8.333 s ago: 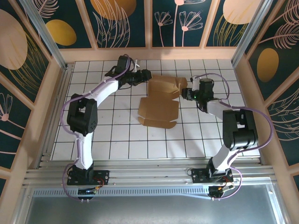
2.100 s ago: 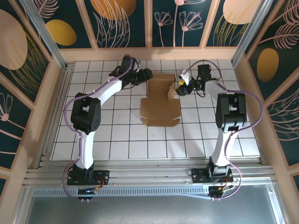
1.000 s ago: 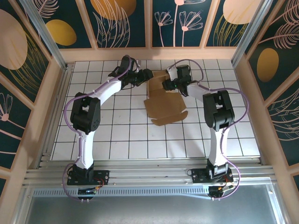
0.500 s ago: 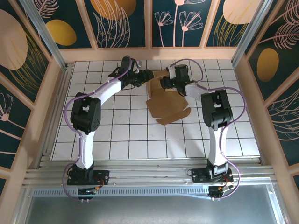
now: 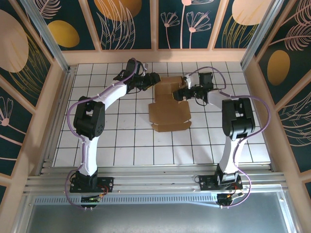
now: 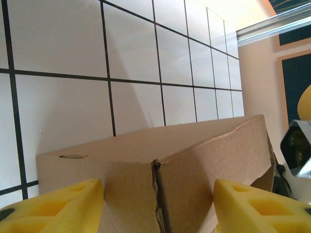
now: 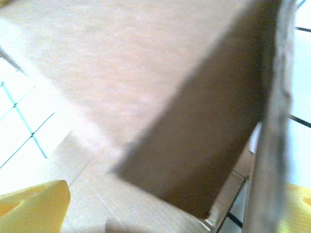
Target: Fold the paper box
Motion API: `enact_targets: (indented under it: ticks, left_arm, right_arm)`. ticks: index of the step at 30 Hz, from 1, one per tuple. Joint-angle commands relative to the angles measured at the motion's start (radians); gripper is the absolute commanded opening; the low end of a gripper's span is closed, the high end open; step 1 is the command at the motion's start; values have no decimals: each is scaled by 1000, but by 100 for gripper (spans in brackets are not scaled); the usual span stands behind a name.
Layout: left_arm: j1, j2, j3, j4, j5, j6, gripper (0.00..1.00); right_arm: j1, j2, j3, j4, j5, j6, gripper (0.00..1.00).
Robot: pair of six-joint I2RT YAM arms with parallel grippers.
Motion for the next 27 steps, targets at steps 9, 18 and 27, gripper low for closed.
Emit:
enact_targets:
  ticks: [9,18,27]
  left_arm:
    - [-4,-13,1,-9,20,-10,61]
    - [-4,-9,4,-4,24,-19,61]
    - [-4,-10,-2,-6,20,-17,61]
  right_arm:
    - [-28,-119,-53,-19,-163,-129,99]
    - [-53,-121,-99,-2,-116,-193,89]
    - [-62,-156,-110,-54,-235,-278,96]
